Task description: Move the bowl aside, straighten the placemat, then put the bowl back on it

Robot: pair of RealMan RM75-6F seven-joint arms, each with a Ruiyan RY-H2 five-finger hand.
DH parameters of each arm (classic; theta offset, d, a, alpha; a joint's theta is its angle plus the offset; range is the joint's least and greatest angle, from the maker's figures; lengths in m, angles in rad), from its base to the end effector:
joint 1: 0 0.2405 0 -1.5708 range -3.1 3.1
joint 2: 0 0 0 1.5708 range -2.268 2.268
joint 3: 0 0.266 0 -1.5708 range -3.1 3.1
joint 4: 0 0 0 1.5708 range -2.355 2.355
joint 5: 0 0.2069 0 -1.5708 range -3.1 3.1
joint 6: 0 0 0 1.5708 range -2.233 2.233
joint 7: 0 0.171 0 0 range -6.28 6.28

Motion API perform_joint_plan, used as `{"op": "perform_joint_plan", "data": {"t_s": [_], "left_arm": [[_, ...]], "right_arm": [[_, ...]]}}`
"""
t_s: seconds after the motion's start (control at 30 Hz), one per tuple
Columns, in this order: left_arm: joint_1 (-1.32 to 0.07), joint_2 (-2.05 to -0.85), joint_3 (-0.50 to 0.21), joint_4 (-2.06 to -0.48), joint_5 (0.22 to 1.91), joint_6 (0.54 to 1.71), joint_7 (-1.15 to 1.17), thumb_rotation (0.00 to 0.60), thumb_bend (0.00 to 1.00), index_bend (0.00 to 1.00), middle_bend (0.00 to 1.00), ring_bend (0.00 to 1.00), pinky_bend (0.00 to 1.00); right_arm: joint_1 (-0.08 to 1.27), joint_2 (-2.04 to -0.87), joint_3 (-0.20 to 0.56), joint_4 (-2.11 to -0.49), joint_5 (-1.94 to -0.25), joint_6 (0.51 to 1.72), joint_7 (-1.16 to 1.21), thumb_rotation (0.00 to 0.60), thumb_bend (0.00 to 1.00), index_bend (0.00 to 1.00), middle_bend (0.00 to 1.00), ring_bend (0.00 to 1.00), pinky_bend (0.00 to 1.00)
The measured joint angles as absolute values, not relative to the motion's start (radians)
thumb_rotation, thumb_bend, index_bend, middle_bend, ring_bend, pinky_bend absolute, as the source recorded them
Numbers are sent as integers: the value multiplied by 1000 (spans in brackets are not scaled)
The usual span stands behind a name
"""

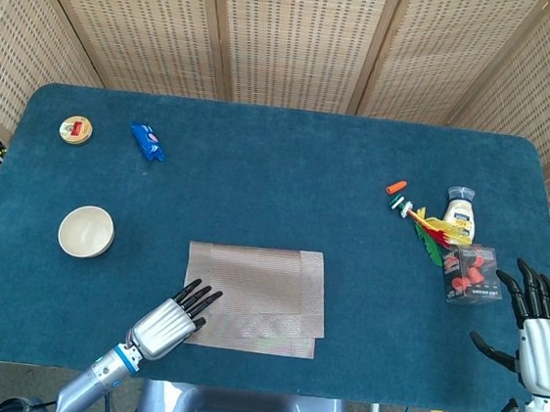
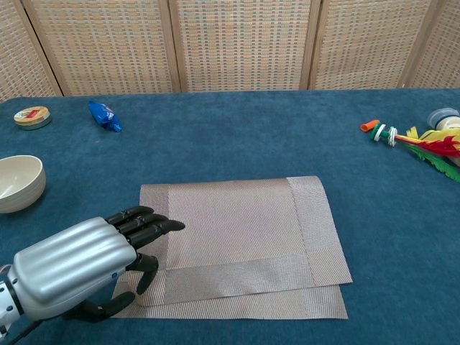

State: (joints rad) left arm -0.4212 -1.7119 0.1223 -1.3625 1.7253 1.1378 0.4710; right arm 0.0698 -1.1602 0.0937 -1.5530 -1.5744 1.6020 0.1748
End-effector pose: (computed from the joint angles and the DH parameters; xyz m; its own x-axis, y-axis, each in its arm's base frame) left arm -0.1851 0.2126 -0.0930 0.6714 0.1169 0.7318 0.5833 -0.6925 -0.4245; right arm -0.3064 -0.2109 0.1785 0.2386 0.1393 0.9611 -0.9634 -0.0910 0.2524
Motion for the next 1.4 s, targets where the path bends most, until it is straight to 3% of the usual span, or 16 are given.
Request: {"op": "perform_joint_plan", "data": {"t_s": [0.2, 0.7, 1.0, 1.23, 1.4], "left_arm": [[-421, -1714, 120, -1360, 1712, 1133, 468, 600, 529, 597, 0, 0, 0], [-441, -1646, 79, -1454, 1705, 1158, 448, 600, 530, 609, 0, 0, 0], [-508, -1537, -89, -1577, 1608, 1144, 453, 600, 530, 611, 0, 0, 0], [-632, -1485, -274, -1591, 1408, 1032, 473, 600, 530, 611, 0, 0, 0], [-708, -1486, -337, -1539, 1311, 970, 493, 600, 530, 617, 0, 0, 0]], "right_arm": [[70, -1159, 92, -1554, -1577, 1602, 178, 600, 154, 173, 0, 0, 107], [68, -1156, 93, -1554, -1579, 1607, 181, 600, 154, 173, 0, 0, 107], [74, -1160, 101, -1540, -1553, 1585, 184, 600, 154, 173, 0, 0, 107], [86, -1176, 104, -1518, -1538, 1557, 169, 600, 153, 173, 0, 0, 107], [93, -1188, 102, -1506, -1530, 1538, 153, 600, 154, 173, 0, 0, 107]]}}
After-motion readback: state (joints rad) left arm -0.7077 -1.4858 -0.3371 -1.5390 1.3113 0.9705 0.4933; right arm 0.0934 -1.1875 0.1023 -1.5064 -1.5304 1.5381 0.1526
